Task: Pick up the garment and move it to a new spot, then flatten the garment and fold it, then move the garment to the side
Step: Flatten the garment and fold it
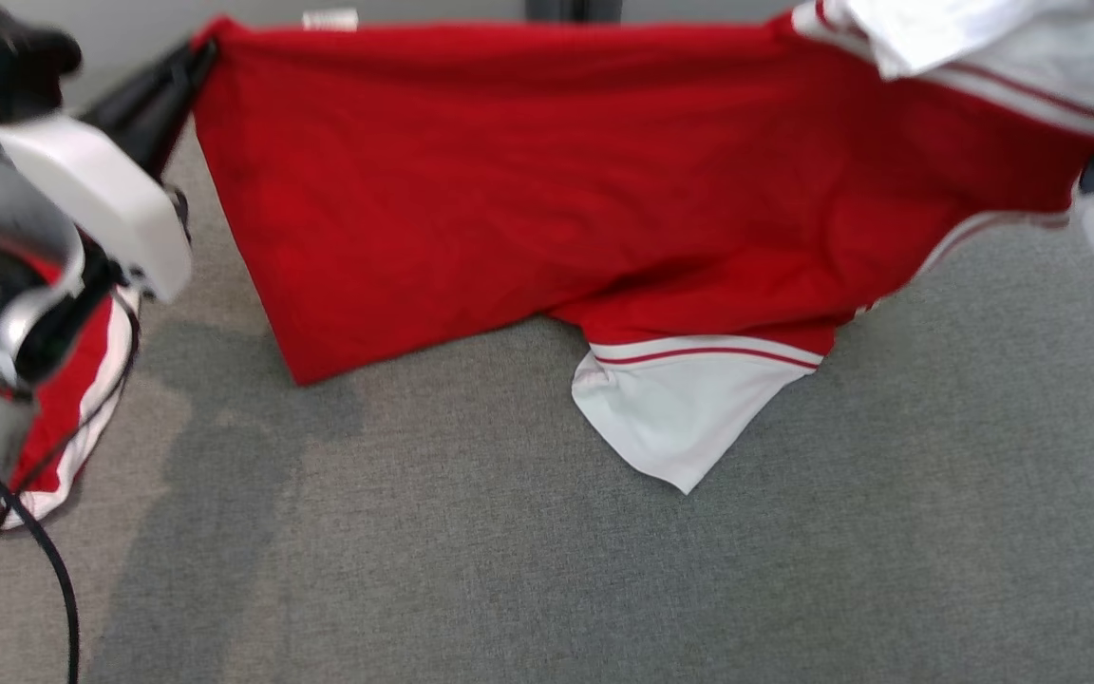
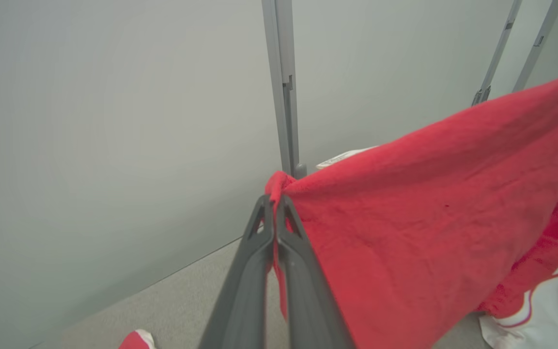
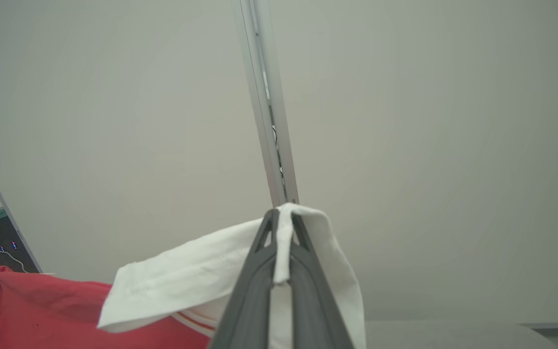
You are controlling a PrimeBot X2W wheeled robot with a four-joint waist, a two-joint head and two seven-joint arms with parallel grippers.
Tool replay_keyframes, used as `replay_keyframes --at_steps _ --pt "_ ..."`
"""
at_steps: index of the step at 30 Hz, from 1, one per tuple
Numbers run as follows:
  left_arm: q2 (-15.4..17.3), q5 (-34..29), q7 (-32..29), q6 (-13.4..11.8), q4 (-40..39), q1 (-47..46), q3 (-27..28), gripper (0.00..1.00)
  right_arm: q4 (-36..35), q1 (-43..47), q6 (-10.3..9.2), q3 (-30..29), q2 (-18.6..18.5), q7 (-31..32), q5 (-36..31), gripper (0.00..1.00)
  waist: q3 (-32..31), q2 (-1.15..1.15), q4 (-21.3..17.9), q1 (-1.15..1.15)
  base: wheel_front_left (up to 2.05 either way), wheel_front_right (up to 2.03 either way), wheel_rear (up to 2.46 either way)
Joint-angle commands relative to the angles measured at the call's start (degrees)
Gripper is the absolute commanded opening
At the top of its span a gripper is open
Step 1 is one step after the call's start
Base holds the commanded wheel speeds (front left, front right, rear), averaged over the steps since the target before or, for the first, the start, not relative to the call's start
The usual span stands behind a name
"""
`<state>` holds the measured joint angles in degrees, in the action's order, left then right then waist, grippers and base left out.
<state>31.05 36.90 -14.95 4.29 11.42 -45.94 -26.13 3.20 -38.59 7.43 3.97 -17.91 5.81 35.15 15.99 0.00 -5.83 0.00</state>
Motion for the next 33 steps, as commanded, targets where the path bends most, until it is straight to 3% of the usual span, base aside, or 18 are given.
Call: replay_keyframes --at_steps 1,10,19,26,33 --pt "-0.36 -0.88 -0.17 0.80 1.97 -4.14 -0.29 0.00 1.35 -3.92 0.12 1.11 -0.52 -0.97 0.11 0.00 6.43 0.00 0.02 0.00 0.00 0.00 0.00" --pt "-4.04 -2.40 0.48 3.07 19.34 -35.60 -1.73 0.00 15.89 -37.14 0.07 9.34 -6.45 -6.86 1.80 0.00 19.57 0.00 0.64 0.00 0.00 0.00 0.00" --pt "-5.72 -6.80 9.82 2.94 33.68 -56.98 -1.50 0.00 32.44 -63.01 0.04 9.19 -6.81 -18.46 1.44 0.00 21.82 0.00 0.69 0.00 0.00 0.00 0.00" --pt "-8.79 -4.25 9.59 3.11 39.57 -56.68 -5.87 0.00 37.10 -64.72 0.06 16.76 -5.98 -14.64 3.62 0.00 21.26 0.00 1.54 0.00 0.00 0.00 0.00" --pt "-6.37 3.55 7.36 3.15 35.64 -46.07 -17.22 0.00 33.44 -53.42 0.07 27.36 -9.78 -10.80 9.92 0.00 20.01 0.00 2.30 0.00 0.00 0.00 0.00"
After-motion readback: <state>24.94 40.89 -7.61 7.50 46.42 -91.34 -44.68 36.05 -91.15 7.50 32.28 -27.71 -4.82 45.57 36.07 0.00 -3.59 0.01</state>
